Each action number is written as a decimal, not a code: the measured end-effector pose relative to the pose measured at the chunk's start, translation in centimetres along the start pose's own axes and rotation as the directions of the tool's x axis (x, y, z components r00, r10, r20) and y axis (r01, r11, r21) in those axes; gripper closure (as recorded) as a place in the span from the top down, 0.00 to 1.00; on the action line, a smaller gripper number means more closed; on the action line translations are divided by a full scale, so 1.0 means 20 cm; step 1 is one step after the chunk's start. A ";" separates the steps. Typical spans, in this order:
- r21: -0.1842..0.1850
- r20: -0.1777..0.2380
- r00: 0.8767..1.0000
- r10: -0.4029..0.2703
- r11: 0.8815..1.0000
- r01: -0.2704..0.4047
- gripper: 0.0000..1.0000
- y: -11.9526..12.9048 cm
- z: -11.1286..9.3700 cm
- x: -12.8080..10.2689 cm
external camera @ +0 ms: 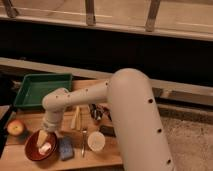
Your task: Stack bowls into tray
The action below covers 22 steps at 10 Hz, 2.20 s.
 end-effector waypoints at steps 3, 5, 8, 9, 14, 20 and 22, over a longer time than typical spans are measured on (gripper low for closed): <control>-0.013 0.006 0.999 -0.037 0.999 0.037 0.30 0.05 -0.02 -0.03; -0.021 -0.001 0.999 -0.045 0.999 0.045 0.10 0.06 -0.03 -0.04; -0.019 -0.018 0.999 -0.044 0.999 0.044 0.00 0.05 -0.09 -0.07; -0.009 -0.030 0.999 -0.040 0.999 0.040 0.00 0.03 -0.13 -0.08; 0.124 -0.035 0.999 0.033 0.992 -0.029 0.00 -0.21 -0.59 -0.16; 0.228 0.045 0.992 0.115 0.966 -0.122 0.00 -0.42 -0.87 -0.20; 0.228 0.044 0.992 0.114 0.966 -0.121 0.00 -0.42 -0.87 -0.20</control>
